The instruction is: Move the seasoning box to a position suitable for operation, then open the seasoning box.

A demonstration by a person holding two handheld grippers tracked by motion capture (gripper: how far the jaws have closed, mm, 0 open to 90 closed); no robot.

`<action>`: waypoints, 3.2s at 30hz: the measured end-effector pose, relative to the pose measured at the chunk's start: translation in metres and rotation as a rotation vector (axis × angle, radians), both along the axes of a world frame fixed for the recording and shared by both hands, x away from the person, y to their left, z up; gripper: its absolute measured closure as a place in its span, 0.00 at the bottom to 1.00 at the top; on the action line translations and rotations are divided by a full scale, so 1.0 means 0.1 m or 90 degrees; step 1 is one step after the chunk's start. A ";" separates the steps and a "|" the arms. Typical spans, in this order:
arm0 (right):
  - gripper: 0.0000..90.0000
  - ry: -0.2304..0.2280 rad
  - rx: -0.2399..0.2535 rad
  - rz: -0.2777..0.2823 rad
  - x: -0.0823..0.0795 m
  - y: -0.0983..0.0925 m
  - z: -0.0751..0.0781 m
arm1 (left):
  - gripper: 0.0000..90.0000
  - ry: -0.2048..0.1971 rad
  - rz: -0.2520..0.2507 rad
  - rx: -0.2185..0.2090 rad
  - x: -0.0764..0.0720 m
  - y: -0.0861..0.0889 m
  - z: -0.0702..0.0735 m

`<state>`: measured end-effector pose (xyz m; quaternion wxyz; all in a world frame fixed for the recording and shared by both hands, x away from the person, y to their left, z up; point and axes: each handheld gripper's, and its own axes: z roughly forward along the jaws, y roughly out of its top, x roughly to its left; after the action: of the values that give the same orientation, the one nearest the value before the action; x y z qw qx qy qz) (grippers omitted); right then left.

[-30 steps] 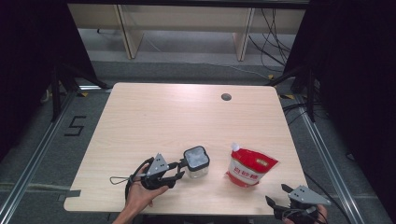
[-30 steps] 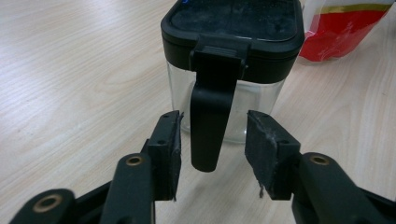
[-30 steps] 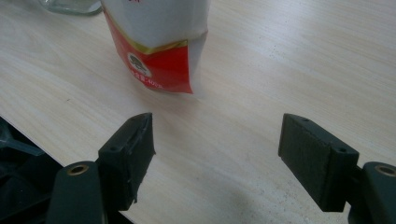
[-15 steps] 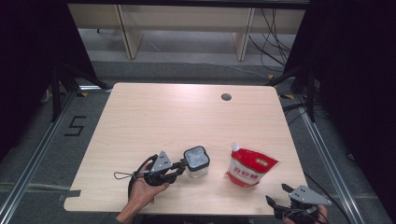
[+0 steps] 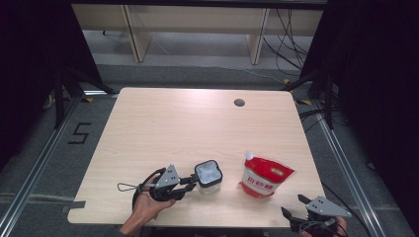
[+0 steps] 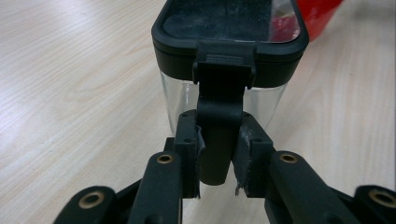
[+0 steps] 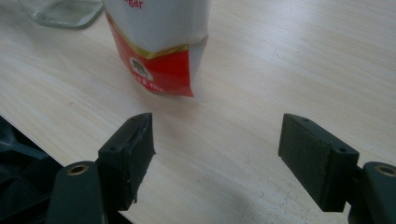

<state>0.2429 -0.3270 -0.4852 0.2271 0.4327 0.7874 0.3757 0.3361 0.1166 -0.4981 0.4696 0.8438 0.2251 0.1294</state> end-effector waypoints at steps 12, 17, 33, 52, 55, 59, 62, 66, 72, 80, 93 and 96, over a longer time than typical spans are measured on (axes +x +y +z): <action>0.30 0.008 0.012 0.011 0.00 0.02 -0.01 | 0.81 0.000 -0.063 -0.004 -0.12 0.03 0.00; 0.30 -0.009 -0.004 0.015 0.01 0.00 -0.01 | 0.81 0.003 -0.083 -0.004 -0.13 0.04 0.00; 0.30 0.013 0.002 0.026 0.02 -0.02 -0.03 | 0.80 0.012 -0.078 0.001 -0.07 0.07 0.00; 0.30 0.012 -0.001 0.017 0.03 -0.03 -0.03 | 0.46 0.039 0.002 -0.007 -0.13 0.23 0.10; 0.30 0.017 0.002 0.018 0.03 -0.02 -0.04 | 0.40 0.047 0.019 -0.015 -0.17 0.26 0.11; 0.30 0.015 -0.002 0.018 0.03 -0.02 -0.04 | 0.33 0.063 0.033 -0.026 -0.23 0.29 0.14; 0.30 0.013 -0.003 0.017 0.03 -0.03 -0.04 | 0.33 0.073 0.033 -0.035 -0.24 0.30 0.16; 0.30 0.034 0.012 0.025 0.04 -0.03 -0.03 | 0.35 0.093 0.046 -0.061 -0.25 0.31 0.20; 0.30 0.028 0.004 0.036 0.04 -0.04 -0.03 | 0.37 0.089 0.039 -0.076 -0.24 0.31 0.27; 0.33 0.032 0.034 0.038 0.01 -0.02 -0.02 | 0.73 0.042 0.060 -0.104 -0.28 0.37 0.37; 0.43 0.001 0.052 0.105 -0.11 0.11 0.05 | 0.99 0.037 0.065 -0.141 -0.20 0.27 0.38; 0.47 -0.012 0.043 0.105 -0.14 0.16 0.06 | 0.99 0.033 0.065 -0.138 -0.19 0.22 0.39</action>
<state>0.2290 -0.3113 -0.4794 0.1882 0.3704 0.8051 0.4234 0.3170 0.1391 -0.4591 0.5447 0.7786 0.2928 0.1064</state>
